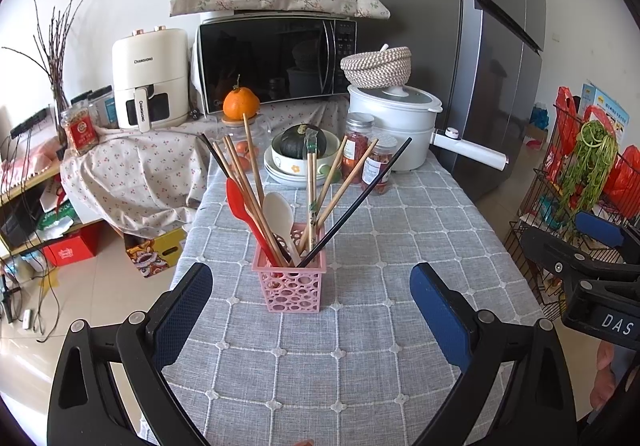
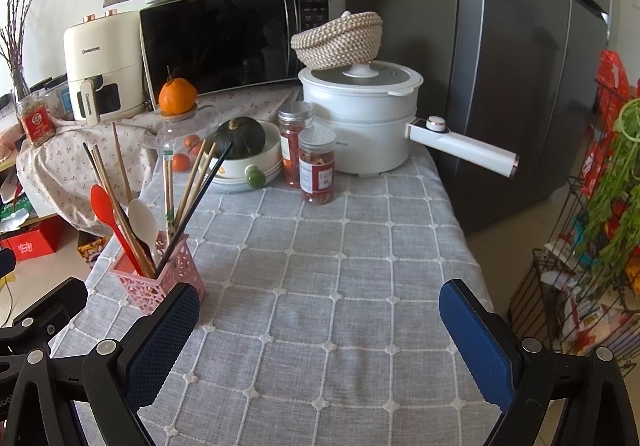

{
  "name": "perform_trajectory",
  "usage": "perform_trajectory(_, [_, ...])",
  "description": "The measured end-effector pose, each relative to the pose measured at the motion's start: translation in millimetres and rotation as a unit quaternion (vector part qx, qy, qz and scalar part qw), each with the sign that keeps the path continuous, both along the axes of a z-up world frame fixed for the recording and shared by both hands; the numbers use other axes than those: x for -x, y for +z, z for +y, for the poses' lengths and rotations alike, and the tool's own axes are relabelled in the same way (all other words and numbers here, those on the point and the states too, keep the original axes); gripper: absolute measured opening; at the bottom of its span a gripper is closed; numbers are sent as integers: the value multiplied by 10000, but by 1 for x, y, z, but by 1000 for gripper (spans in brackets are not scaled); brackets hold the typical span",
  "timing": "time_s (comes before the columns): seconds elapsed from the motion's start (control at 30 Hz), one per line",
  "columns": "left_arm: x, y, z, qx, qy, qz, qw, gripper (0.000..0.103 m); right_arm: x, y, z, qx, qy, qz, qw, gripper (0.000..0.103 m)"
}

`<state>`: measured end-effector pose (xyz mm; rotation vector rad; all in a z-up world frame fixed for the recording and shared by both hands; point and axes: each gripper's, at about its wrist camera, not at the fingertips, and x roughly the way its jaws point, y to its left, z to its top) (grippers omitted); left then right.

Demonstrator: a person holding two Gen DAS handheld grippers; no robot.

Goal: Organize utensils

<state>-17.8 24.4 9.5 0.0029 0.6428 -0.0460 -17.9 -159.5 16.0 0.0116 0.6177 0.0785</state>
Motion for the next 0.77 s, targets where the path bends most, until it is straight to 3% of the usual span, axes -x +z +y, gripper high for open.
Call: perform_trajectory(0.77, [0, -3, -4, -18, -14, 59, 10000, 100, 0, -4, 2, -20, -8, 58, 10000, 99])
